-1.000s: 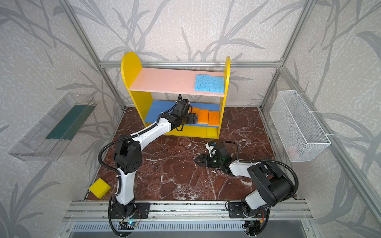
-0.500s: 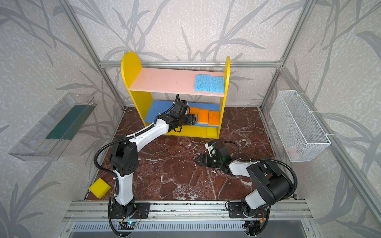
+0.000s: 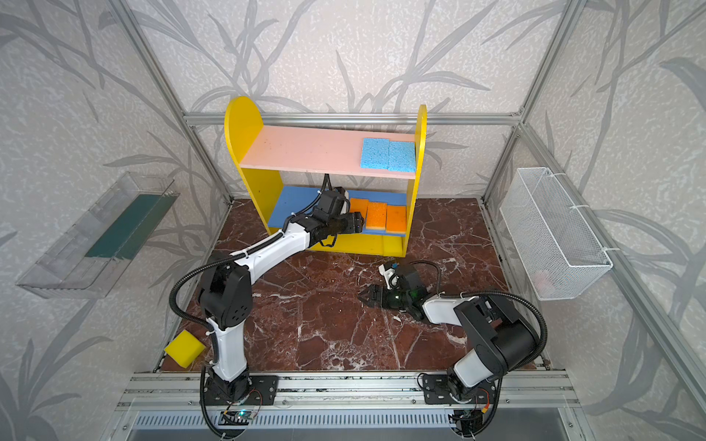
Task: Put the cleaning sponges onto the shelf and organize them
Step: 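Lower the orange sponge onto the blue shelf beside the other orange sponges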
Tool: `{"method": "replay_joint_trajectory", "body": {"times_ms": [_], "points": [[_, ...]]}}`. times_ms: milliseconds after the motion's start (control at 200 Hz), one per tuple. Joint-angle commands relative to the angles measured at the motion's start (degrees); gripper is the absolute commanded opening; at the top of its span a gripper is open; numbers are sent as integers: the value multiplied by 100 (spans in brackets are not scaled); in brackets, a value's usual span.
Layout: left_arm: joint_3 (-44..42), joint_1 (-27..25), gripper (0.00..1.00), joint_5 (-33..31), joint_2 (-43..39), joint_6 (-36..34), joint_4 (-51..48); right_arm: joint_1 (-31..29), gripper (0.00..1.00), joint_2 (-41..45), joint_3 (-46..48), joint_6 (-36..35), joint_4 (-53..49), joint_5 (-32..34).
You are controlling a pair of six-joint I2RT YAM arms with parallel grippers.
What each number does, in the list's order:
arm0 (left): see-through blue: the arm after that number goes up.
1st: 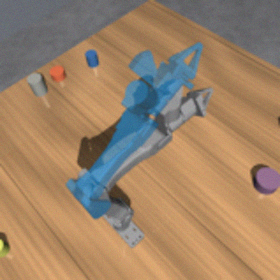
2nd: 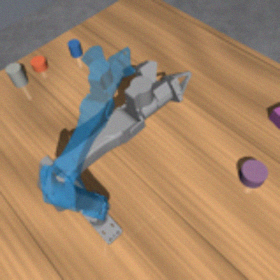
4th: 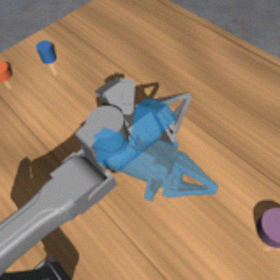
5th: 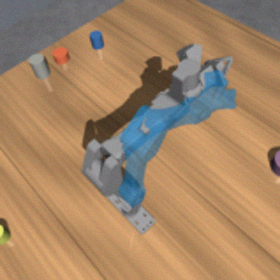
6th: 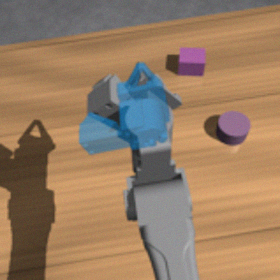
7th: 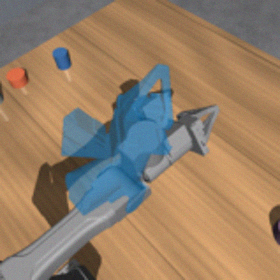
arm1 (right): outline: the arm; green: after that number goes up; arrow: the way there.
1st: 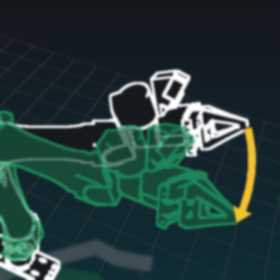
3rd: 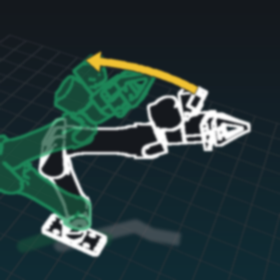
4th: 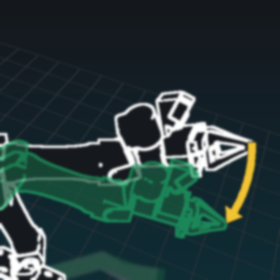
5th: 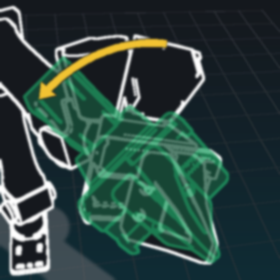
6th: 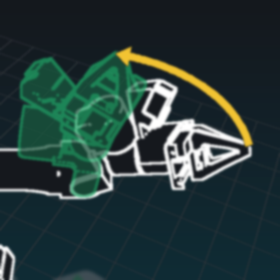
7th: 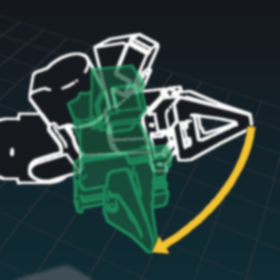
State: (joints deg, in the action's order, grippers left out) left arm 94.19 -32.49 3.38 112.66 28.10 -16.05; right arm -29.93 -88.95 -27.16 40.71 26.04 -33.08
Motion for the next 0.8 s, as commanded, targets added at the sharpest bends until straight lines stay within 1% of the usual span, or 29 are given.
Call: {"method": "replay_joint_trajectory", "body": {"times_ms": [0, 310, 550, 795], "points": [[-128, 8, 80, 97, -235, 40, -104, 18, 90, -122, -26, 22, -190, 20], [-141, 150, 80, -224, -316, -191, -135, 22, 91, -96, -26, 32, -198, -3], [305, 302, 80, -189, 37, -225, -194, 21, 90, -83, -22, 17, -205, -1], [888, 338, 80, 20, 467, -290, -332, 18, 90, -96, -37, 7, -222, 12]]}}
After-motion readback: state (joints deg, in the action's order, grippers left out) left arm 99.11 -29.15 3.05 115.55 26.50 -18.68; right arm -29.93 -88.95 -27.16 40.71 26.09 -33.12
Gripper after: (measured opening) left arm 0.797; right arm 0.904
